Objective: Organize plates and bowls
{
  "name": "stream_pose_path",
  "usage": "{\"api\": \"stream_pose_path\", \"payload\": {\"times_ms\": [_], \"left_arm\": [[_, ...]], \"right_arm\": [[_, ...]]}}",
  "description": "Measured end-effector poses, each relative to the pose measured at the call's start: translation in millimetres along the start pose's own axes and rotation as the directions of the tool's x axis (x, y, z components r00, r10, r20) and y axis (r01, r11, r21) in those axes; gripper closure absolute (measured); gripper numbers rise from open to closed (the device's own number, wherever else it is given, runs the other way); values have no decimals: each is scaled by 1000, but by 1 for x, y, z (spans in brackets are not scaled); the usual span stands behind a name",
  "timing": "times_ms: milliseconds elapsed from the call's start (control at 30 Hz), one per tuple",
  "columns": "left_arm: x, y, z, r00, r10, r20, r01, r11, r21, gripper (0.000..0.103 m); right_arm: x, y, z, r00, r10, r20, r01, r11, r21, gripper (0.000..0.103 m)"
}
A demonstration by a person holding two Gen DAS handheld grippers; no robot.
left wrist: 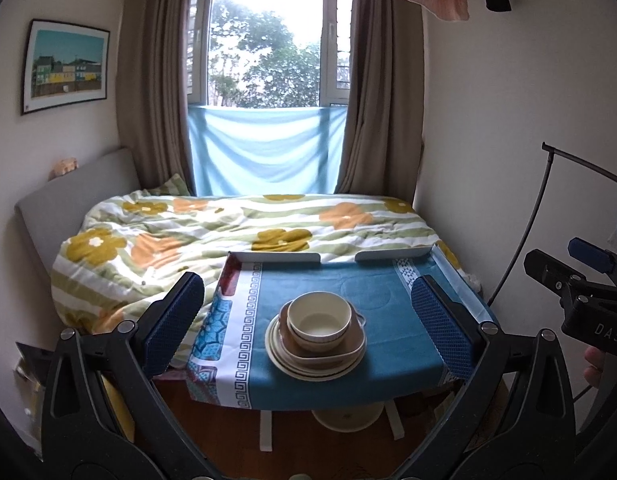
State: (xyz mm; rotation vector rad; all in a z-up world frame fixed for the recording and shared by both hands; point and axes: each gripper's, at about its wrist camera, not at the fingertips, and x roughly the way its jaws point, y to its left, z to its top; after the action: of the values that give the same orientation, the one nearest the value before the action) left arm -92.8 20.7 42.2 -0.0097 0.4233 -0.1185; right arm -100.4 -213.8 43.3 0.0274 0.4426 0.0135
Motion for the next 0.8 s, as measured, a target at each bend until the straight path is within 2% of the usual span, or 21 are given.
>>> {"api": "stream_pose_path", "payload": {"times_ms": [800], "left_arm": [[-1,0,0,1000,13,-2,-13,1000,5,0]], "right_arm": [[2,0,1,1000,-12,-4,12,1000,7,13]]}}
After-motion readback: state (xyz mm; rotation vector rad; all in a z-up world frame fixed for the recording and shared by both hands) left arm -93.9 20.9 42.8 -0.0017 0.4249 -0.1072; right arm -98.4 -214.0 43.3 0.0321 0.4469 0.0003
